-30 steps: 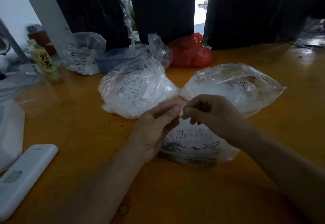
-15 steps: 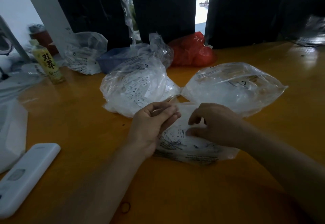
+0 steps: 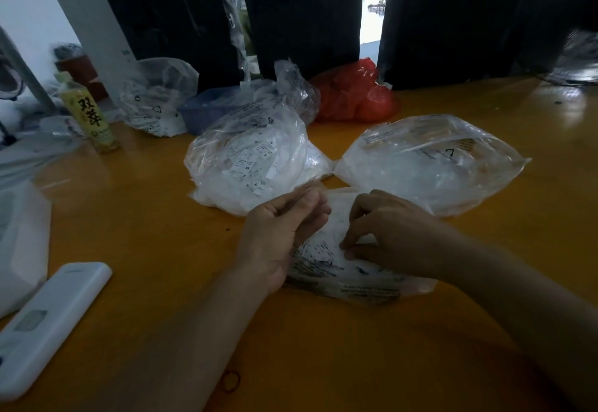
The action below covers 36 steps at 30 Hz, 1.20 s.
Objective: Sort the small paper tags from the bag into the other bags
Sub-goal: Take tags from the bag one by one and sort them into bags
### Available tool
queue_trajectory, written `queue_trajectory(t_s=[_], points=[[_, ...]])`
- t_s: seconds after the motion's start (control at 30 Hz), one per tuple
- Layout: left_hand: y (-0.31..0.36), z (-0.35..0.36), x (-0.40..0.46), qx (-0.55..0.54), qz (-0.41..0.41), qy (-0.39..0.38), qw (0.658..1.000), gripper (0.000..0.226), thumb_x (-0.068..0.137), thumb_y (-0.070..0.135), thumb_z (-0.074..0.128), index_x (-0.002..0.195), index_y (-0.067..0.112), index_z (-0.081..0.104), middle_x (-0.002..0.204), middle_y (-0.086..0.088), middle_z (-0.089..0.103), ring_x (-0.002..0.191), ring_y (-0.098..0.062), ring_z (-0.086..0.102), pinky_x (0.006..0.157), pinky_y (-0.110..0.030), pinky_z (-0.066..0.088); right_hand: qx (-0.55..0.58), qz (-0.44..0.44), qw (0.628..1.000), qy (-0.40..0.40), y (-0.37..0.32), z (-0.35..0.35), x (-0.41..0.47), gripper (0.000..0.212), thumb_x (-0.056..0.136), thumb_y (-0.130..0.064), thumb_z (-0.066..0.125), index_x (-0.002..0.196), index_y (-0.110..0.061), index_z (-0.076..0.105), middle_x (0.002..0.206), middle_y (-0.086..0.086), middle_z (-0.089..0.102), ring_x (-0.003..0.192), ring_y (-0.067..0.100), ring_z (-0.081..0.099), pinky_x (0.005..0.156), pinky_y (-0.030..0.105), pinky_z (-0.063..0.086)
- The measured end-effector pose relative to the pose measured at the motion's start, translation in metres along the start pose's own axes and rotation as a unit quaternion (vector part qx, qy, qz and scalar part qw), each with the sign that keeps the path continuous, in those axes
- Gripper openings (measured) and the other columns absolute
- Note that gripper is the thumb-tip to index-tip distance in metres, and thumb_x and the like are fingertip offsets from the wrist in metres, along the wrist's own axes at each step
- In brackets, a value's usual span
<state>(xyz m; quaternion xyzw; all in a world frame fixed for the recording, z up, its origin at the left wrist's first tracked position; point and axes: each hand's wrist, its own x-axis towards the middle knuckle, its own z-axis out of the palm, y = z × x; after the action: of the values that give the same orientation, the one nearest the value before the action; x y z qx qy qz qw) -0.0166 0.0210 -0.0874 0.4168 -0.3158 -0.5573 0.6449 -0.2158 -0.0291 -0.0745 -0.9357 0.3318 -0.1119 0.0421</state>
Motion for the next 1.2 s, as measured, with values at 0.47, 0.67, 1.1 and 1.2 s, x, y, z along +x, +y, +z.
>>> queue_trajectory(t_s=[0.47,0.67,1.1,1.2], points=[[0.002,0.0,0.003,0.357,0.113,-0.041,0.926,0.015,0.099,0.042,0.068,0.101,0.031,0.078,0.106,0.019,0.078,0.107,0.005,0.069,0.095,-0.03,0.053,-0.124,0.147,0.98,0.051,-0.006,0.005,0.006,0.07,0.099,-0.041,0.059,0.157,-0.022,0.024,0.143,0.006,0.056,0.126,0.026,0.048,0.104,0.039,0.041],[0.002,0.009,0.013,0.593,0.107,-0.062,0.796,0.018,0.107,0.041,0.05,0.103,0.029,0.063,0.118,0.007,0.065,0.11,-0.013,0.061,0.094,-0.037,0.048,-0.021,0.19,0.978,-0.086,0.001,0.002,0.012,0.098,0.085,-0.074,0.057,0.155,-0.018,0.018,0.154,0.01,0.042,0.141,0.029,0.034,0.115,0.046,0.03],[0.009,0.02,-0.001,0.633,0.042,-0.128,0.762,0.019,0.109,0.037,0.038,0.094,0.033,0.05,0.098,0.033,0.023,0.116,-0.006,0.018,0.109,-0.041,0.029,-0.009,0.176,0.951,-0.253,0.033,-0.008,0.013,0.123,0.078,-0.064,0.074,0.152,-0.043,-0.022,0.161,0.009,0.013,0.143,0.036,0.023,0.11,0.049,0.037],[0.005,0.023,0.005,0.63,0.079,-0.116,0.763,0.022,0.108,0.033,0.039,0.088,0.031,0.044,0.092,0.037,0.012,0.097,0.004,0.011,0.108,-0.039,0.025,-0.004,0.195,0.946,-0.259,0.037,-0.016,0.018,0.121,0.079,-0.068,0.071,0.153,-0.045,-0.022,0.157,0.018,0.024,0.136,0.039,0.041,0.097,0.041,0.041]])
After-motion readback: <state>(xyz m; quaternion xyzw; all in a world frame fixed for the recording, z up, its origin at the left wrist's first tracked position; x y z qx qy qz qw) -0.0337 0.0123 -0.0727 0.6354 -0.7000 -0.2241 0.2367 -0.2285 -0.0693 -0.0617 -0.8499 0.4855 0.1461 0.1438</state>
